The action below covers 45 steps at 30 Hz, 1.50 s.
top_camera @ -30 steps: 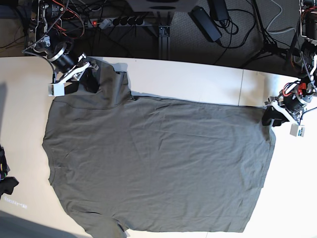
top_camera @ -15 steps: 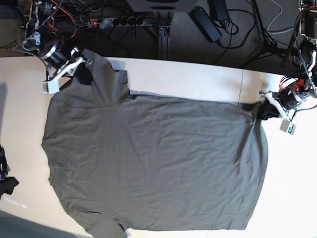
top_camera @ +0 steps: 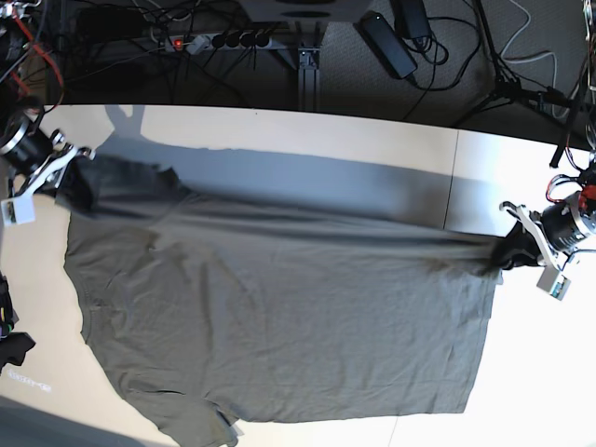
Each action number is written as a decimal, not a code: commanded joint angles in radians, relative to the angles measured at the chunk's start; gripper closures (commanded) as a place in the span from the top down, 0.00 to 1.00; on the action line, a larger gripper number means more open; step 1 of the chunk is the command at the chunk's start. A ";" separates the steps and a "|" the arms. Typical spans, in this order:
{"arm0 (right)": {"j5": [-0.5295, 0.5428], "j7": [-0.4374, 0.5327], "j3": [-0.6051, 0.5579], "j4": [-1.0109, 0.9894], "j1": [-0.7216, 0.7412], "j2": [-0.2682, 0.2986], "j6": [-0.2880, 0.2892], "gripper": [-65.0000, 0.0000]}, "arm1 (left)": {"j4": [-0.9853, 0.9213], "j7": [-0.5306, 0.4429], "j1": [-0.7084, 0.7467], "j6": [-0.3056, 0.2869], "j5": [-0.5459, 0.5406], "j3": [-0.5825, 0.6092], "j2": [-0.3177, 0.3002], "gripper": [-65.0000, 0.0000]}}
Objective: Fold the T-shirt properly
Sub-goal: 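Lift the shoulder edge and fold it over toward the hem with both grippers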
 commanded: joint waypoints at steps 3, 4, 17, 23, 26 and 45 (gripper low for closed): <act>-0.004 0.023 0.002 -0.007 0.073 0.069 0.048 0.00 | -0.002 -0.018 -0.049 -0.020 0.005 -0.010 -0.019 0.00; -0.010 0.023 -0.012 -0.016 0.099 0.083 0.048 0.00 | -0.007 -0.018 -0.063 -0.020 0.014 -0.010 -0.014 0.00; -0.130 0.071 -0.465 -0.329 0.605 0.142 0.047 0.00 | -0.342 -0.064 -0.338 -0.020 0.063 0.095 0.069 0.00; -0.192 0.076 -0.644 -0.460 0.790 0.118 0.047 0.00 | -0.452 -0.179 -0.454 -0.020 0.186 0.201 0.078 0.00; -0.248 0.081 -0.714 -0.529 0.859 0.091 0.047 0.00 | -0.484 -0.199 -0.488 -0.020 0.209 0.212 0.089 0.00; -0.391 0.196 -0.745 -0.686 0.962 -0.056 0.036 0.61 | -0.438 -0.053 -0.510 -0.020 0.098 0.213 0.119 0.46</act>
